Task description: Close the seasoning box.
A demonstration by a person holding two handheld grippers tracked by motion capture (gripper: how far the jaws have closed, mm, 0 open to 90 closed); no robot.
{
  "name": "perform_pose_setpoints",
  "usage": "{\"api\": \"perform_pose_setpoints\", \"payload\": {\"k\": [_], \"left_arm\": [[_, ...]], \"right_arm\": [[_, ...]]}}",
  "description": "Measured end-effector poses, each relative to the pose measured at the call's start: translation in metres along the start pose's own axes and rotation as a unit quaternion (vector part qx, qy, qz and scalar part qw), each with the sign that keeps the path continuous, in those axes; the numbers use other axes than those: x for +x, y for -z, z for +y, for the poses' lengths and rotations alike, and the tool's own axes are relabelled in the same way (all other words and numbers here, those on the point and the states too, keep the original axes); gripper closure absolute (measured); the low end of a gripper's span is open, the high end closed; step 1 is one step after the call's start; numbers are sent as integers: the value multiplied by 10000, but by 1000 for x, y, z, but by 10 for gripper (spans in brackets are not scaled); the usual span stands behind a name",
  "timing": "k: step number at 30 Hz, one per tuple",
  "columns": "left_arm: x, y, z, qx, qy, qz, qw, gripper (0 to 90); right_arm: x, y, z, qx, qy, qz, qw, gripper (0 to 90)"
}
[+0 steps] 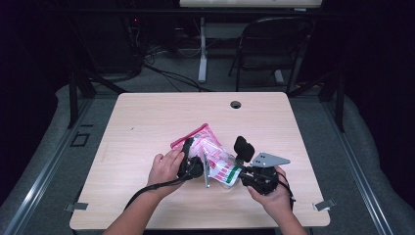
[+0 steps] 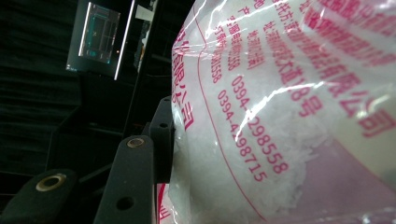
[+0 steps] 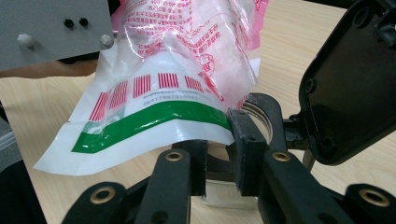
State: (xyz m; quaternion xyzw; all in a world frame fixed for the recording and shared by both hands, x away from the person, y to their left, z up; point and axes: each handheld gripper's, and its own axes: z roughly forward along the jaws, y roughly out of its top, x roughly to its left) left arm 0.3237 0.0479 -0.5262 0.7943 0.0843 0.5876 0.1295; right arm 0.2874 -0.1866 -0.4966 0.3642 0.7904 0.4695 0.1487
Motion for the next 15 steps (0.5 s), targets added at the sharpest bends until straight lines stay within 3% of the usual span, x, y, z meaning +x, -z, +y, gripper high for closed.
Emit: {"api": "perform_pose_setpoints", "payload": {"k": [15], "left_arm": [[-1,1,3,1,-148,110,9998,599]], "right_arm": [[-3,0,-1,51,-38,3,10000,866]]}}
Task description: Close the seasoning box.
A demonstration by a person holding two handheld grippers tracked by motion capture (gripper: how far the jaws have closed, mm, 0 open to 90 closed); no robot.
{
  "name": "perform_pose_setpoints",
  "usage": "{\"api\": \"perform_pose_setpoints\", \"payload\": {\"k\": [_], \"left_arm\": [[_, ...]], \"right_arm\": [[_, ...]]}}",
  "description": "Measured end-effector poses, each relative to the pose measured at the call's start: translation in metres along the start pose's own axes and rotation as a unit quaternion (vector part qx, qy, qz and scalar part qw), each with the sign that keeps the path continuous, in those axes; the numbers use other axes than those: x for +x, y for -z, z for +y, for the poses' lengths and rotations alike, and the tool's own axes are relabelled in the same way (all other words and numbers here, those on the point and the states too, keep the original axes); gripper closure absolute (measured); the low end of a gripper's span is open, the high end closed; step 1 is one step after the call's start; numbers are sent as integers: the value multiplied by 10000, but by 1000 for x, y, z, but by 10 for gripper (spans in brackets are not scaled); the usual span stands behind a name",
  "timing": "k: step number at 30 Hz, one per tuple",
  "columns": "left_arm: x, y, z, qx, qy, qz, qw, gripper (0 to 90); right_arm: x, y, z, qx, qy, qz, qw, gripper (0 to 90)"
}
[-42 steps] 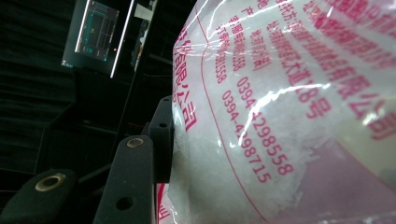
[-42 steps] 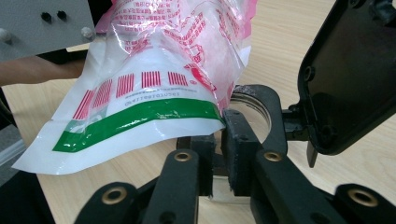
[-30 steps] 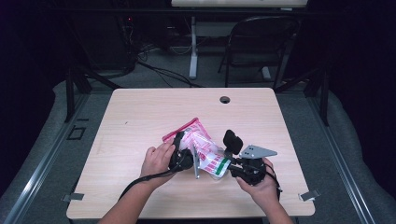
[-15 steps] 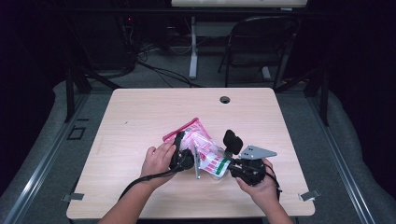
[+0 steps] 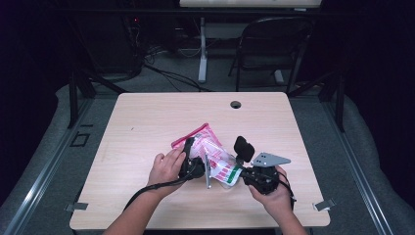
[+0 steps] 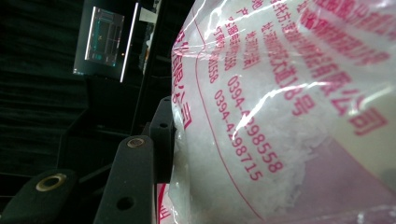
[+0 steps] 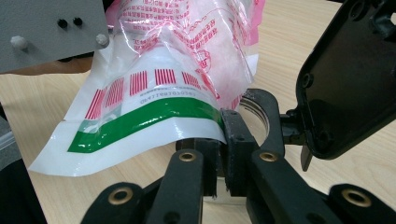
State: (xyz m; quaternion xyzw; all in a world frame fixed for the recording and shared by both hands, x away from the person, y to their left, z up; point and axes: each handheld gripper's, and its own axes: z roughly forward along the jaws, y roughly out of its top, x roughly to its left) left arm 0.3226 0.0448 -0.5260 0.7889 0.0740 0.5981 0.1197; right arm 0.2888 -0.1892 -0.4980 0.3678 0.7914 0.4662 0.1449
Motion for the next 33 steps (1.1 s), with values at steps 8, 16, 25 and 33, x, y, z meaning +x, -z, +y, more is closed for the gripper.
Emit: {"api": "perform_pose_setpoints", "payload": {"k": [8,16,25,33], "left_arm": [[1,1,2,12,-109,40,9999,599],[1,0,3,33,-160,10,9999,601],[1,-2,2,55,-129,-101,9999,603],[2,-4,4,99,-214,-123,9996,604]], "right_arm": [[-2,0,-1,21,-56,11,10000,893],[-2,0,-2,-11,-53,-26,10000,830],[3,2,-1,-60,229,-205,9995,738],[11,7,0,-105,524,-305,9981,721]]}}
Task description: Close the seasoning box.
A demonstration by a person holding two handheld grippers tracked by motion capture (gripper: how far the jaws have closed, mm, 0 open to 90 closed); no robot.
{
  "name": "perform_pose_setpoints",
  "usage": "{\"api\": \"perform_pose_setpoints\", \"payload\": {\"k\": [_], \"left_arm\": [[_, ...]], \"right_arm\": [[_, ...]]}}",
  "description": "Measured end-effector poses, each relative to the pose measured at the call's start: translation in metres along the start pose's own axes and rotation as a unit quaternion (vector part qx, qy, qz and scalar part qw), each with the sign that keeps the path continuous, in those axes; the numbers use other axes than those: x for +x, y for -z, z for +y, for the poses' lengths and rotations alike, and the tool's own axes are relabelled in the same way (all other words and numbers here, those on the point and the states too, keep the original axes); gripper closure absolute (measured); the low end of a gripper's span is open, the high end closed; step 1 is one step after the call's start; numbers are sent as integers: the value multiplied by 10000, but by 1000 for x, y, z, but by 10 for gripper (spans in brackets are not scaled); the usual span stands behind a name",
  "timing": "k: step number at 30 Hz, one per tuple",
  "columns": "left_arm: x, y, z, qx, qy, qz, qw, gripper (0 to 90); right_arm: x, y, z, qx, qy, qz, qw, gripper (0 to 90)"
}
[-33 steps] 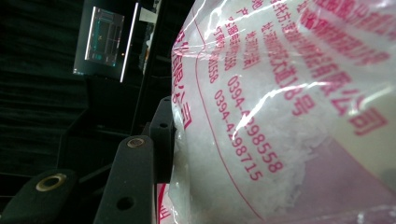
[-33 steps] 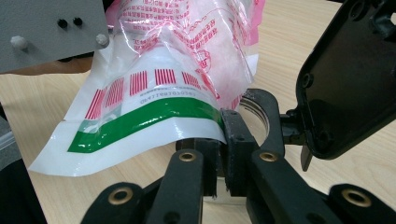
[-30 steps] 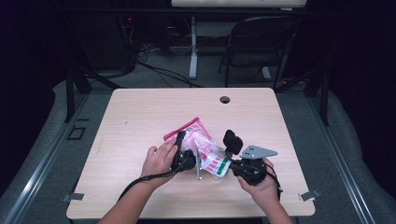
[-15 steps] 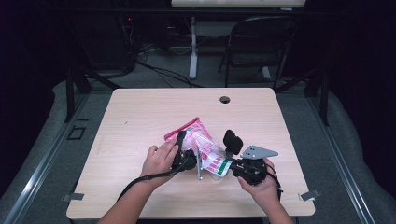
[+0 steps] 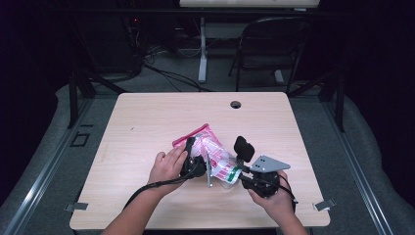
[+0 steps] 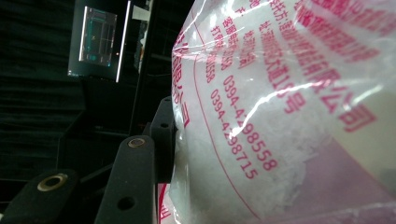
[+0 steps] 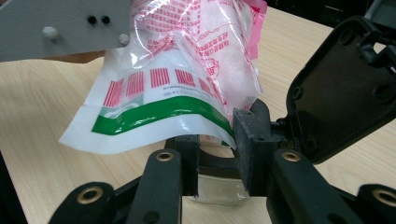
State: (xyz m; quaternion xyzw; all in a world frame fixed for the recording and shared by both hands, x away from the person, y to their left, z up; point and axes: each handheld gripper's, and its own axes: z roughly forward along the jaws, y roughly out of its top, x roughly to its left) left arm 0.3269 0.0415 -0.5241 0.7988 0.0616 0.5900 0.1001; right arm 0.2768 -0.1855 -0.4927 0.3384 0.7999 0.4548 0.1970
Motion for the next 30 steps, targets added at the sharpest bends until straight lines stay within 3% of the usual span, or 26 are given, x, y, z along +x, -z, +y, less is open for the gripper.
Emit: {"api": "perform_pose_setpoints", "payload": {"k": [5,14,24,30], "left_arm": [[1,0,1,14,-74,-4,10000,605],[1,2,4,-15,-157,77,9998,605],[0,2,6,-45,-136,152,9998,605],[0,2,6,-57,-163,189,9997,606]], "right_arm": [[3,3,1,-41,110,-6,9999,731],[2,4,-1,-16,16,90,10000,894],[-4,3,-4,-21,-281,189,9994,900],[-6,2,-5,2,-334,197,9992,900]]}}
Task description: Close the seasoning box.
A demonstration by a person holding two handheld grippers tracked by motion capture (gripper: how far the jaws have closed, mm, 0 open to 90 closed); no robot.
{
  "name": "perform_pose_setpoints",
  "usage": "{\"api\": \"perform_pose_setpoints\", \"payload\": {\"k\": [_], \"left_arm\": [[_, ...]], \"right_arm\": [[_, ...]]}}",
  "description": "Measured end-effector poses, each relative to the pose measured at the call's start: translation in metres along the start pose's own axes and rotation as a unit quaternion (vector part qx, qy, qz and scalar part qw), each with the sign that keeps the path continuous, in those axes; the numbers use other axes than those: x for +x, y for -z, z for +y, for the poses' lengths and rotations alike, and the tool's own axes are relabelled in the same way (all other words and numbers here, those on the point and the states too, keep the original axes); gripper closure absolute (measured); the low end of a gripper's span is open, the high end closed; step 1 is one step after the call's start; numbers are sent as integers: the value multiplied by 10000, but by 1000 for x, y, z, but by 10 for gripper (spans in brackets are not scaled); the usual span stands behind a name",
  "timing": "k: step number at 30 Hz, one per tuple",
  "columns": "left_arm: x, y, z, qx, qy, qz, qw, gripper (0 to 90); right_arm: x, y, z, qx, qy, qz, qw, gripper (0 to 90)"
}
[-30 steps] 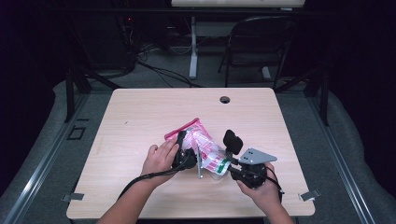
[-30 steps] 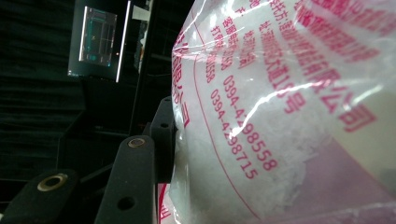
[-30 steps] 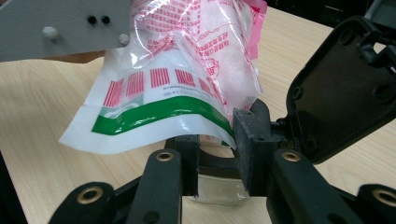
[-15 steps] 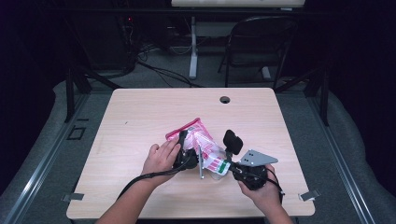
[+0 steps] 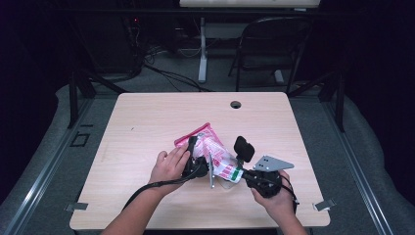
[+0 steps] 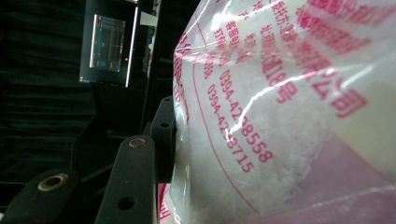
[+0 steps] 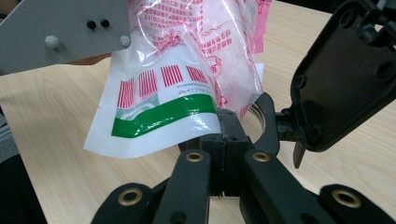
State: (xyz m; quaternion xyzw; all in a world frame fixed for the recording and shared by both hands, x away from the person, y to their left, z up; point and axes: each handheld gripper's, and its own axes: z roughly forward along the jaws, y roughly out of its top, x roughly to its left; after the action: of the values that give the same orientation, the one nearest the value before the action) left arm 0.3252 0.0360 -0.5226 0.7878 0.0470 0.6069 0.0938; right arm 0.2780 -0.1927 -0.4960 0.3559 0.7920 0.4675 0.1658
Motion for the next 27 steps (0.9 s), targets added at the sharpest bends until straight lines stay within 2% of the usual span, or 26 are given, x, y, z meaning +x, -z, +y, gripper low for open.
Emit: {"api": "perform_pose_setpoints", "payload": {"k": [27], "left_arm": [[0,0,0,-38,22,141,9999,609]], "right_arm": [[-6,-7,-7,162,-108,8,9998,900]]}}
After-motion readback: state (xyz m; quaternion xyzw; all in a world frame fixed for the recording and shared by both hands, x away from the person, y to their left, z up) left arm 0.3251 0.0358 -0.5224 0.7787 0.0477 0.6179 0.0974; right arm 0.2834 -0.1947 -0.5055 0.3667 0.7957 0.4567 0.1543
